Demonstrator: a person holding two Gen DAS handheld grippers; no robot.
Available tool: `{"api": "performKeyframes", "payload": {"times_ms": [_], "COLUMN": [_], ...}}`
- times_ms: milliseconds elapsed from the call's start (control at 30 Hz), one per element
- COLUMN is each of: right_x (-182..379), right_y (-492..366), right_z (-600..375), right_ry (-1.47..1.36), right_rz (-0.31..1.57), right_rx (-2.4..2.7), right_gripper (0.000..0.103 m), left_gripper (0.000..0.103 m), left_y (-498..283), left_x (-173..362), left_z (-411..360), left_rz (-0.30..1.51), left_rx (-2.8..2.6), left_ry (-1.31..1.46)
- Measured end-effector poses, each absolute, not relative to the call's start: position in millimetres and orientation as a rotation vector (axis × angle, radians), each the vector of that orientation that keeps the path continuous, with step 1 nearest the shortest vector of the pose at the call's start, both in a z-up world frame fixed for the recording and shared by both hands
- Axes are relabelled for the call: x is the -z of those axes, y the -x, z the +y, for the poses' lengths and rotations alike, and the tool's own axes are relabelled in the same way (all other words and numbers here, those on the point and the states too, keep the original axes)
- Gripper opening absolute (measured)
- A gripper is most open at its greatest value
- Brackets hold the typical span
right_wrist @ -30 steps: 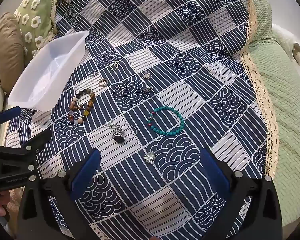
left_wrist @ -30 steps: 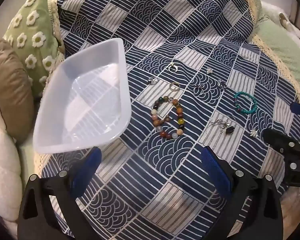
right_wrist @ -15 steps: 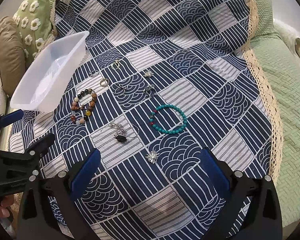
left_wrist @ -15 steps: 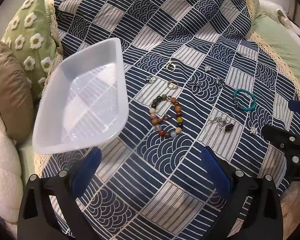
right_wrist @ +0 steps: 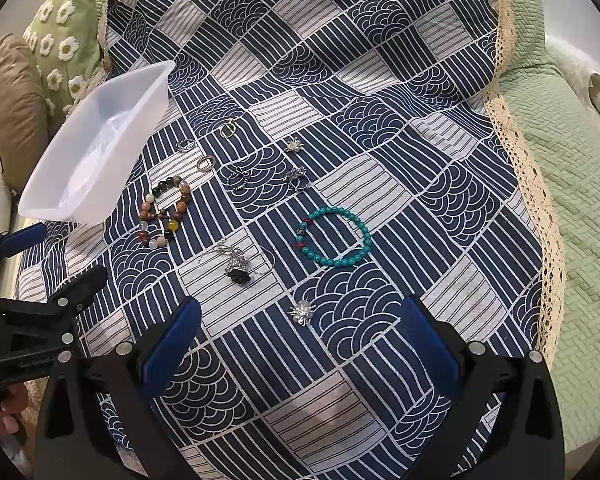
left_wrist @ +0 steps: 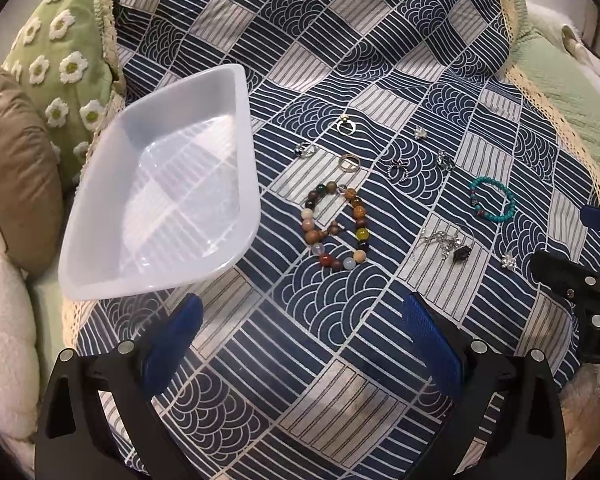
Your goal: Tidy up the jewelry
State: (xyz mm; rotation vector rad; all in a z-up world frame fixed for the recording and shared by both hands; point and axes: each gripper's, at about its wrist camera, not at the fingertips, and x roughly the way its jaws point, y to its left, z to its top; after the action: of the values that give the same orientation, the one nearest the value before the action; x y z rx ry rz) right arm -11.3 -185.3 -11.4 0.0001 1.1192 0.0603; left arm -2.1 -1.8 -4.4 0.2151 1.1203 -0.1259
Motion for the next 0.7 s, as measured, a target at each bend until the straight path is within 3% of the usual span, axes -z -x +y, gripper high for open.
{"api": "performKeyframes", "payload": {"times_ms": [700], "right_x": [14.2], "right_y": [13.0], "right_z": [-179.7], "right_ry": [0.007], "right_rz": [1.130], "right_rx": [-0.085], "right_gripper": [0.098], "left_gripper": [0.096], "left_y": [2.4], "left_x": [8.9], "left_z": [-4.3], "left_rz": [1.142], "left_rx": [0.143], "left_ry": [-0.214]}}
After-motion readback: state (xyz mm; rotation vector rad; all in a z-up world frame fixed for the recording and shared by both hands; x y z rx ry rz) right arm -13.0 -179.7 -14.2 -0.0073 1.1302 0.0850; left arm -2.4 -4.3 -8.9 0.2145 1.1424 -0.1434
